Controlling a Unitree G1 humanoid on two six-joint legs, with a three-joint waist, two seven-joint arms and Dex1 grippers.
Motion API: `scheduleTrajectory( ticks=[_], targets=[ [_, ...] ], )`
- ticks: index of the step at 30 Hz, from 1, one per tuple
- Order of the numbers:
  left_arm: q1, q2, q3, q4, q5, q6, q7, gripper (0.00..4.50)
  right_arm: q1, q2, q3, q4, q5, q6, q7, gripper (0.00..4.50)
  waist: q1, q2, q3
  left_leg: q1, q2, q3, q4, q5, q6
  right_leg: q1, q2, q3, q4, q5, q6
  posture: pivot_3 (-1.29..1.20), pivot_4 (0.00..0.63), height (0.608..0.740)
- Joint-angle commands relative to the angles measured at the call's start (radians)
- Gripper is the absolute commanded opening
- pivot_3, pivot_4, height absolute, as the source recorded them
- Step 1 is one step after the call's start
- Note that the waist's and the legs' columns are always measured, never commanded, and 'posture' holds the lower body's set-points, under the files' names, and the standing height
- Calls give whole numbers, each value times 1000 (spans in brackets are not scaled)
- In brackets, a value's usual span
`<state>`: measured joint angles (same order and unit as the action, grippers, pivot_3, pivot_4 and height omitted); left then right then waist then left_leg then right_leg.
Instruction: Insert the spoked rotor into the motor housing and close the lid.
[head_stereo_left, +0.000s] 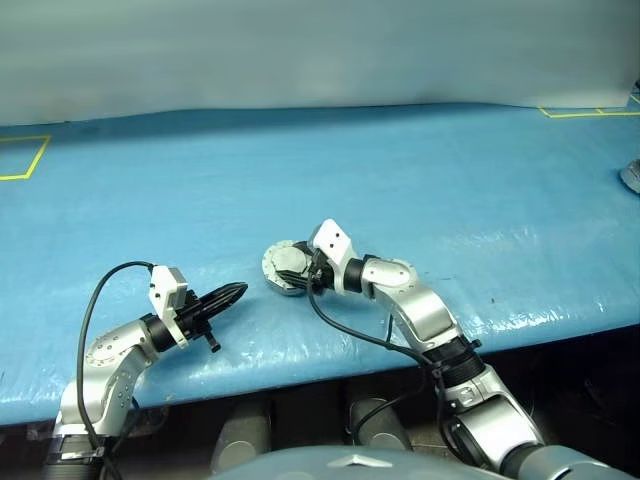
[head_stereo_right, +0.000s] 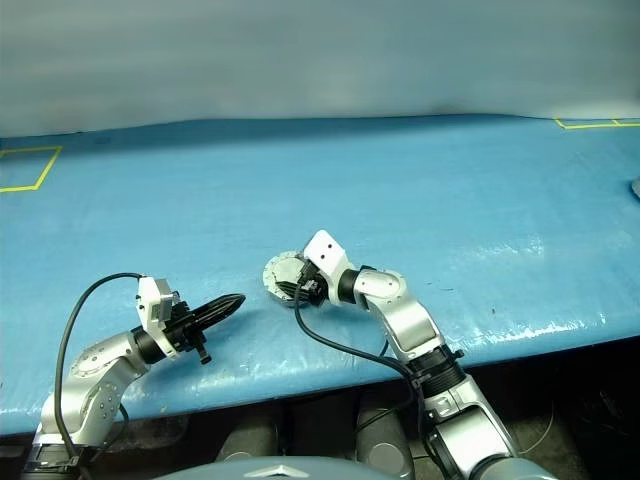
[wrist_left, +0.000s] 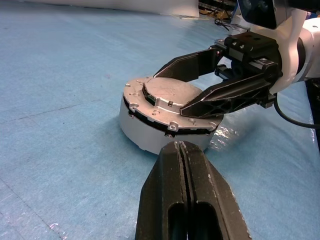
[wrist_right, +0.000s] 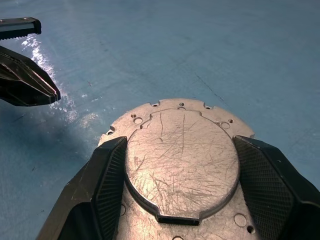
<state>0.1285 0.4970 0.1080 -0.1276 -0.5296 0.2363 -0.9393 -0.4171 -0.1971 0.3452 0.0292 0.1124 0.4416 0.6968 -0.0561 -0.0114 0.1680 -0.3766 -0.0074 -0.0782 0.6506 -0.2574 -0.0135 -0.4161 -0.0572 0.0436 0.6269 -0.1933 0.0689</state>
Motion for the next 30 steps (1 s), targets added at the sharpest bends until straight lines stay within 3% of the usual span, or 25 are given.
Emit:
scheduleTrajectory(
  ticks=[1, 15, 30],
  targets=[
    [-7, 0, -2, -42, -5, -8, -4, 0, -27, -7, -4, -49, -13, -8, -9, 3027, 0, 0, 0, 0, 0, 0, 0, 0, 0, 0, 0, 0, 0, 0, 0, 0, 150, 740],
    [-3, -2, -1, -44, 1, -10, 1, 0, -22, 33, -29, -21, 8, 32, -30, 3027, 0, 0, 0, 0, 0, 0, 0, 0, 0, 0, 0, 0, 0, 0, 0, 0, 150, 740],
    [-8, -5, -2, -44, 10, -16, 8, 0, -14, 27, 20, 55, -75, 55, -85, 3027, -2, 0, 0, 1, 0, 0, 0, 0, 0, 1, 0, 0, 1, 0, 0, 0, 150, 740]
  ],
)
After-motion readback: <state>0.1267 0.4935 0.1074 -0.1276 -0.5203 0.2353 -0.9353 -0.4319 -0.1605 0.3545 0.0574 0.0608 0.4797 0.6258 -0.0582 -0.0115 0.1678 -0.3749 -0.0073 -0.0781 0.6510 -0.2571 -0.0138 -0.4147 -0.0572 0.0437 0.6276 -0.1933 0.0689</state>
